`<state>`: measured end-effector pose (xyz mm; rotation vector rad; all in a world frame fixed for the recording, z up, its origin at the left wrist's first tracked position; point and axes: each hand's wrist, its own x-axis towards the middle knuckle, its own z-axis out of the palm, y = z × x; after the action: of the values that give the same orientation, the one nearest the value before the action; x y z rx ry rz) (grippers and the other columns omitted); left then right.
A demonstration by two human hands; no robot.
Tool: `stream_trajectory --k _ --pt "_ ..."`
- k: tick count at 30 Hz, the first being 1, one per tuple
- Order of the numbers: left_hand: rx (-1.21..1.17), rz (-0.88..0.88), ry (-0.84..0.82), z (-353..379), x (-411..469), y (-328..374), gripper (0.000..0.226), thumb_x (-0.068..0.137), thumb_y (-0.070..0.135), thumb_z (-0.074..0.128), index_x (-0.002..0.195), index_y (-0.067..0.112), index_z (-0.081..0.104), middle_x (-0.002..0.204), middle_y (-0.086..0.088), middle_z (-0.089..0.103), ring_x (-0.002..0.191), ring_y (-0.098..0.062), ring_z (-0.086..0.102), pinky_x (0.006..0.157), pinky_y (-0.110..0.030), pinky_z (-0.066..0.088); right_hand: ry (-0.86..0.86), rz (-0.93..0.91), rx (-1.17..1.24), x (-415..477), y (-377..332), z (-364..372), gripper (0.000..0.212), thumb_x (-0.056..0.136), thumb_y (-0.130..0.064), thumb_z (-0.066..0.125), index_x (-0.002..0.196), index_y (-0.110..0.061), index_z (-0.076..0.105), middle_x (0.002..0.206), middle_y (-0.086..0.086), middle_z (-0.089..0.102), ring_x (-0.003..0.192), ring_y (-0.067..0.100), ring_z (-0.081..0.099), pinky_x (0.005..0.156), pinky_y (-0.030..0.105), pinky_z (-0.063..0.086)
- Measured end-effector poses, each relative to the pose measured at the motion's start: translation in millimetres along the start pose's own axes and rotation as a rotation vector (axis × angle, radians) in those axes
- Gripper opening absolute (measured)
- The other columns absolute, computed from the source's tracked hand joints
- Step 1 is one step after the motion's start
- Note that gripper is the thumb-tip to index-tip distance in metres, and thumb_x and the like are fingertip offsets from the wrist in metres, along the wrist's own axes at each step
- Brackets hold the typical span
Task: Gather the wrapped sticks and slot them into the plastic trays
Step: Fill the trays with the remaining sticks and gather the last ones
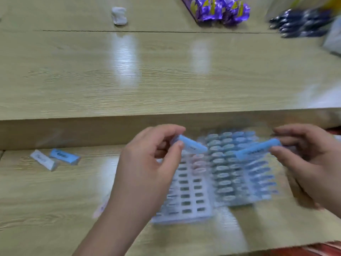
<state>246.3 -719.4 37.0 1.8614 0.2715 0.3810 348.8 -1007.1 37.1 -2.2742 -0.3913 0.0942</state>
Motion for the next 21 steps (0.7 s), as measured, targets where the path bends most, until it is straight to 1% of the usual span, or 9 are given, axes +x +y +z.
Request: stream_trajectory --k 3,5,7,9,11,14,16,18,21 --pt "0.073 0.090 -0.047 37 3 10 0.028 0.089 0.020 0.067 0.109 0.039 0.072 0.095 0.017 0.068 0.090 -0.006 0.068 0.074 -0.012 0.051 0.080 0.004 -0.022 2 17 -11 0.042 0.079 -0.074 0.061 0.109 -0.045 0.064 0.096 -0.018 0.071 0.076 0.005 0.068 0.067 0.010 0.051" --pt "0.085 0.106 -0.063 56 3 14 0.030 0.088 0.022 0.068 0.114 0.037 0.069 0.094 0.016 0.069 0.090 -0.008 0.068 0.075 -0.015 0.053 0.129 0.001 -0.049 4 21 -13 0.034 0.081 -0.071 0.060 0.106 -0.048 0.064 0.097 -0.025 0.069 0.078 0.002 0.068 0.068 0.007 0.048" --pt "0.108 0.118 -0.070 73 2 17 0.027 0.087 0.022 0.072 0.112 0.034 0.068 0.092 0.017 0.069 0.089 -0.005 0.068 0.075 -0.018 0.054 0.147 -0.017 -0.036 4 21 -14 0.022 0.082 -0.059 0.065 0.102 -0.050 0.063 0.095 -0.031 0.067 0.080 -0.005 0.066 0.069 0.000 0.043" --pt "0.161 0.148 -0.076 87 1 20 0.021 0.086 0.024 0.073 0.105 0.032 0.068 0.089 0.018 0.068 0.086 -0.001 0.067 0.071 -0.017 0.053 0.151 -0.084 -0.038 6 20 -14 0.015 0.085 -0.043 0.073 0.098 -0.045 0.064 0.095 -0.035 0.065 0.081 -0.012 0.063 0.071 -0.005 0.038" --pt "0.232 0.208 -0.094 97 -2 21 0.016 0.086 0.026 0.071 0.099 0.033 0.066 0.088 0.020 0.066 0.079 -0.001 0.065 0.066 -0.016 0.051 0.151 -0.153 -0.027 5 18 -14 0.018 0.085 -0.030 0.071 0.098 -0.040 0.065 0.095 -0.030 0.066 0.082 -0.013 0.062 0.072 -0.005 0.038" --pt "0.367 0.303 -0.099 109 -10 17 0.008 0.088 0.031 0.068 0.096 0.030 0.066 0.079 0.024 0.055 0.068 0.009 0.050 0.061 -0.011 0.043 0.113 -0.220 -0.024 0 21 -13 0.017 0.086 -0.022 0.074 0.100 -0.030 0.068 0.090 -0.028 0.066 0.081 -0.012 0.061 0.072 -0.002 0.040" --pt "0.448 0.349 -0.100 117 -15 10 0.006 0.090 0.030 0.064 0.095 0.029 0.066 0.083 0.024 0.054 0.071 0.011 0.042 0.063 -0.016 0.043 0.071 -0.228 -0.025 -2 27 -9 0.020 0.083 -0.018 0.074 0.100 -0.027 0.070 0.092 -0.025 0.066 0.082 -0.008 0.063 0.073 0.002 0.043" --pt "0.492 0.384 -0.123 124 -18 3 0.005 0.091 0.029 0.064 0.095 0.028 0.066 0.092 0.019 0.065 0.075 0.006 0.052 0.067 -0.023 0.048 0.022 -0.253 -0.072 -2 33 -1 0.018 0.083 -0.014 0.077 0.098 -0.024 0.073 0.092 -0.019 0.069 0.081 -0.002 0.065 0.073 0.014 0.050" --pt "0.564 0.417 -0.150 132 -21 -5 0.004 0.091 0.026 0.066 0.093 0.024 0.069 0.095 0.013 0.071 0.080 -0.014 0.067 0.067 -0.034 0.052 -0.006 -0.345 -0.218 -1 41 11 0.014 0.083 -0.022 0.072 0.097 -0.022 0.075 0.090 -0.014 0.072 0.080 0.006 0.065 0.068 0.032 0.056"
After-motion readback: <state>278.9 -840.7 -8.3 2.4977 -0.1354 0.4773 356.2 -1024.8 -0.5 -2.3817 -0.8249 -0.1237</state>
